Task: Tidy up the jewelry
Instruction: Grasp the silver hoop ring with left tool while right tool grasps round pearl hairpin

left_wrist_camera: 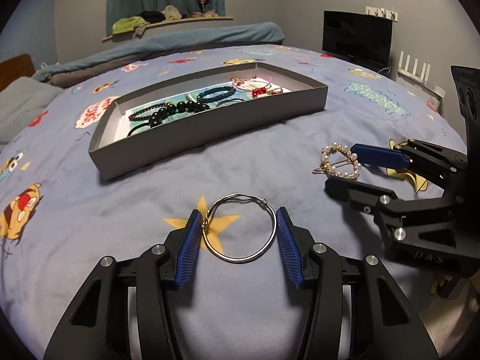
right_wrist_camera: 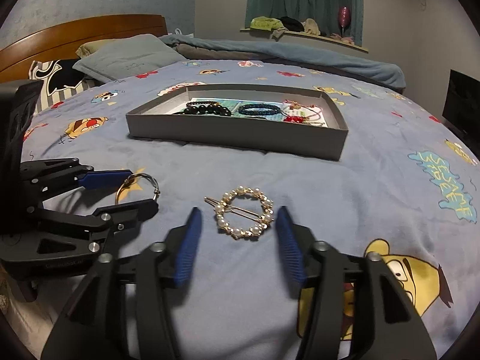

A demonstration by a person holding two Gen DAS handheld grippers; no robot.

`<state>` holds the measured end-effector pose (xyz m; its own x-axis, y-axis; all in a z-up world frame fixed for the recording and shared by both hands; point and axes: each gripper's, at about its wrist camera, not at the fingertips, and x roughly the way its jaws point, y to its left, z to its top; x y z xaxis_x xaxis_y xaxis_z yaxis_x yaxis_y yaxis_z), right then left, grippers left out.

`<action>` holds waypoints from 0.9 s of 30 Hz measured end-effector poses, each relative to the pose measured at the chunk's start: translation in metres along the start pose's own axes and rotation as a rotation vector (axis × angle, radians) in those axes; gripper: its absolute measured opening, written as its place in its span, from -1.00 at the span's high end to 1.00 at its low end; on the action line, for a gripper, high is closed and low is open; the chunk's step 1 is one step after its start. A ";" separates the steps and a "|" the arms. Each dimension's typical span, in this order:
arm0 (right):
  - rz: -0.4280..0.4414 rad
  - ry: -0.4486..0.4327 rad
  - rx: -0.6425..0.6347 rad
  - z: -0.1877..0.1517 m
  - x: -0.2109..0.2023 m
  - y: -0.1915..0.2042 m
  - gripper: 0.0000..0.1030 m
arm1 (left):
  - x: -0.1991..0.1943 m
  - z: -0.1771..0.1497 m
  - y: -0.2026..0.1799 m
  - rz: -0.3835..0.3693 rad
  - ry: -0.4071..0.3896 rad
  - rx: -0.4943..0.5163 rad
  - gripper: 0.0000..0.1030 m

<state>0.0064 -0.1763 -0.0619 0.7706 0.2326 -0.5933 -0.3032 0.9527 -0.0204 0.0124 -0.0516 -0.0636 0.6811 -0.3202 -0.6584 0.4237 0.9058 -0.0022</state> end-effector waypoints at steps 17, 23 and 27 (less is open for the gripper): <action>-0.005 -0.053 0.057 0.019 -0.015 -0.017 0.23 | -0.031 0.019 0.034 0.026 -0.072 -0.060 0.00; -0.031 -0.098 0.046 0.056 -0.009 -0.027 0.23 | -0.030 0.047 0.059 0.060 -0.103 -0.061 0.00; -0.043 -0.111 0.057 0.087 0.010 -0.037 0.23 | -0.016 0.072 0.078 0.077 -0.122 -0.074 0.00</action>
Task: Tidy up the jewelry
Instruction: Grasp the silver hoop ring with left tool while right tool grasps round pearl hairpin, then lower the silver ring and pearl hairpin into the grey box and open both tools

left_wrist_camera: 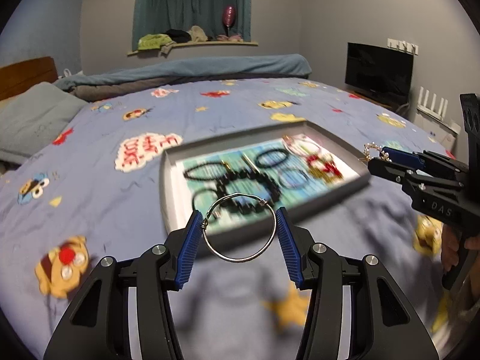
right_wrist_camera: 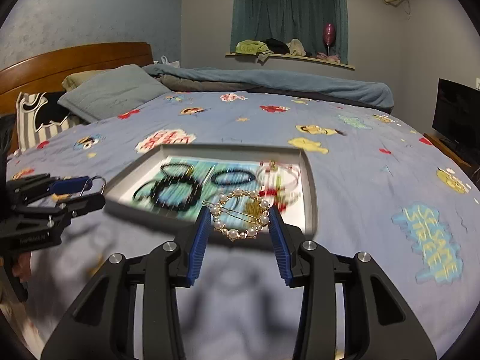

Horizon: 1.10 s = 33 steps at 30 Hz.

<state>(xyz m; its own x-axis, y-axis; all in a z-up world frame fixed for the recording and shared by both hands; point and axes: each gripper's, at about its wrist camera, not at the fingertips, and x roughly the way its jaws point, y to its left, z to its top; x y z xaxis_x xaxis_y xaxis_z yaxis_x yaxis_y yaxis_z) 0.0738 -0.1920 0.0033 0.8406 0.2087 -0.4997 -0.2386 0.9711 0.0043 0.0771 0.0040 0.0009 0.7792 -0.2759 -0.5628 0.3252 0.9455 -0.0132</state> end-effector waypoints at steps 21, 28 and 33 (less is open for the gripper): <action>0.103 0.201 -0.066 0.026 0.097 -0.001 0.23 | 0.116 0.036 0.049 0.019 0.170 -0.091 -0.01; 0.132 0.329 -0.059 0.021 0.115 0.005 0.23 | 0.125 0.034 0.047 0.007 0.200 -0.069 -0.01; 0.159 0.367 -0.020 0.019 0.121 0.002 0.22 | 0.128 0.032 0.043 -0.003 0.215 -0.049 -0.01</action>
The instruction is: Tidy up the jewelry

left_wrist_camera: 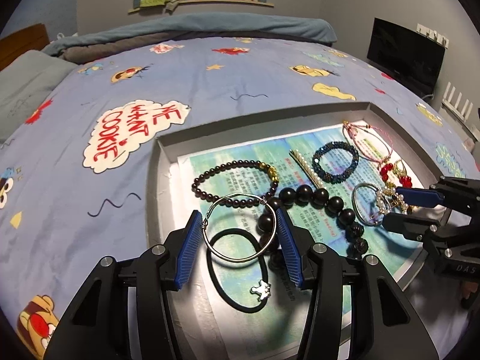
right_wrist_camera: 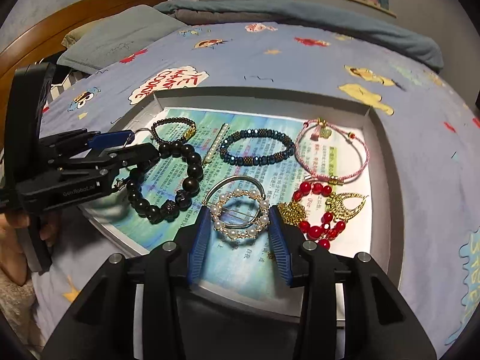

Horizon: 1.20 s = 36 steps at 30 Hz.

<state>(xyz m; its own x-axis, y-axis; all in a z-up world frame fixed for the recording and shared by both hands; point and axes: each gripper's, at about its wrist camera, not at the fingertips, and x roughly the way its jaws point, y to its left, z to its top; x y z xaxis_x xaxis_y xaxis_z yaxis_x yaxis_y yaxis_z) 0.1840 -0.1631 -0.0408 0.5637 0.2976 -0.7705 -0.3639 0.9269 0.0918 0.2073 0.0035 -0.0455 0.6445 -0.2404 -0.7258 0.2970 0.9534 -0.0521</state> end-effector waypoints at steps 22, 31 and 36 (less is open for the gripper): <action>-0.050 -0.049 -0.008 -0.004 -0.016 0.003 -0.45 | -0.026 -0.002 -0.001 0.012 -0.085 -0.022 -0.65; -0.113 -0.130 -0.012 -0.018 -0.058 0.012 -0.89 | -0.085 -0.016 -0.011 0.120 -0.166 -0.022 -0.87; -0.119 -0.161 -0.008 -0.028 -0.083 0.020 -0.89 | -0.113 -0.031 -0.019 0.107 -0.161 -0.041 -0.88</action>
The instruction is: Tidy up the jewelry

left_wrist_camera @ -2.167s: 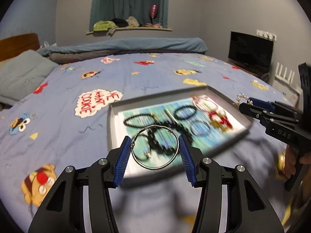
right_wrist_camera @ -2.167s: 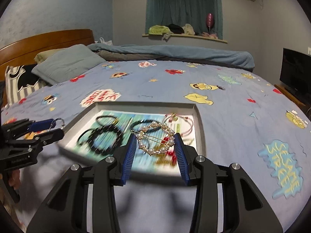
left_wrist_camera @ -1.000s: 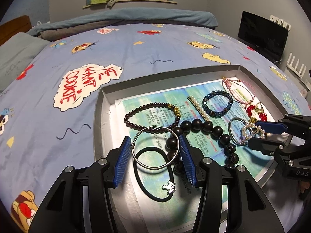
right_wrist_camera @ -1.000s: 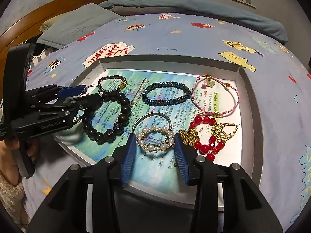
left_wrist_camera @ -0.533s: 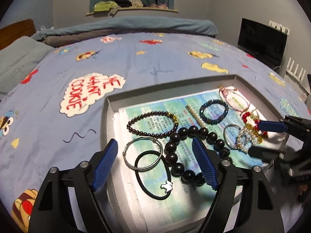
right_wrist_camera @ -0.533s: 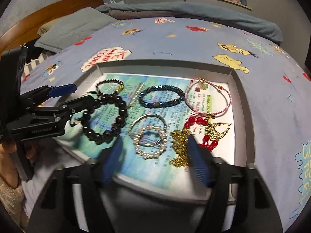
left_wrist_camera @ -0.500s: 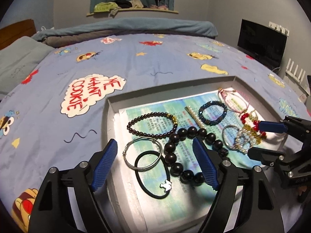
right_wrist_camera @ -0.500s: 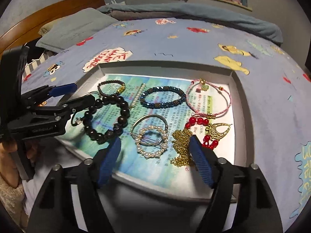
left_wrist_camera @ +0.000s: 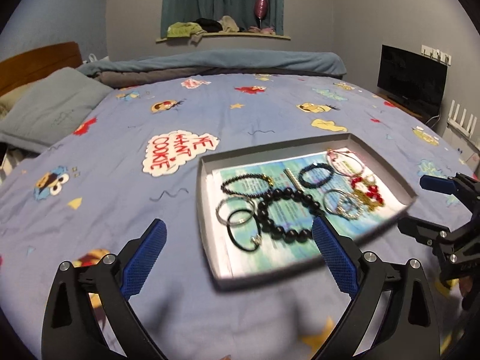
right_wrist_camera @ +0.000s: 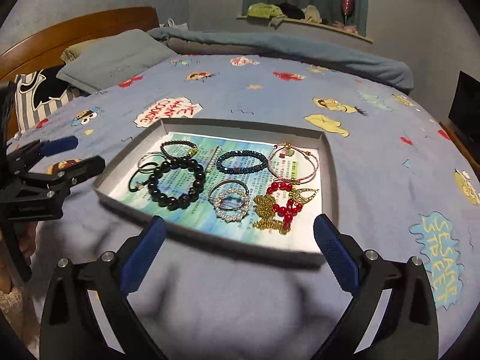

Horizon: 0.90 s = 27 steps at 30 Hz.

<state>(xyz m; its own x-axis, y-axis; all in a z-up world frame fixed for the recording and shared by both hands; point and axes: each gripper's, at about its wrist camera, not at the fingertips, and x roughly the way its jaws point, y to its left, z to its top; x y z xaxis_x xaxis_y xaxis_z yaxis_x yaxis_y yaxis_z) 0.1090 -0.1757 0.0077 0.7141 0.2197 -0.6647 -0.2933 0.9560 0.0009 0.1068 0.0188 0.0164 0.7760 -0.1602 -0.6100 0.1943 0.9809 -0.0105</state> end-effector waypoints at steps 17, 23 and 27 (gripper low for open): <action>-0.129 -0.111 0.045 -0.039 -0.063 0.013 -0.89 | -0.056 -0.045 -0.034 0.039 -0.024 -0.035 -0.90; -0.144 -0.194 0.113 -0.053 -0.064 -0.001 -0.89 | -0.044 -0.060 -0.036 0.079 -0.067 -0.048 -0.90; -0.158 -0.230 0.099 -0.057 -0.061 -0.002 -0.89 | -0.040 -0.064 -0.036 0.100 -0.097 -0.053 -0.90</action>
<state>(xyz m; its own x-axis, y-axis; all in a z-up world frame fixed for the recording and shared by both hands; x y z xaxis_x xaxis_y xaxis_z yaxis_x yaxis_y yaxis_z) 0.0298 -0.2023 0.0059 0.8747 0.0942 -0.4754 -0.1117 0.9937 -0.0086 0.0304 -0.0029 -0.0099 0.8448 -0.0684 -0.5307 0.0828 0.9966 0.0035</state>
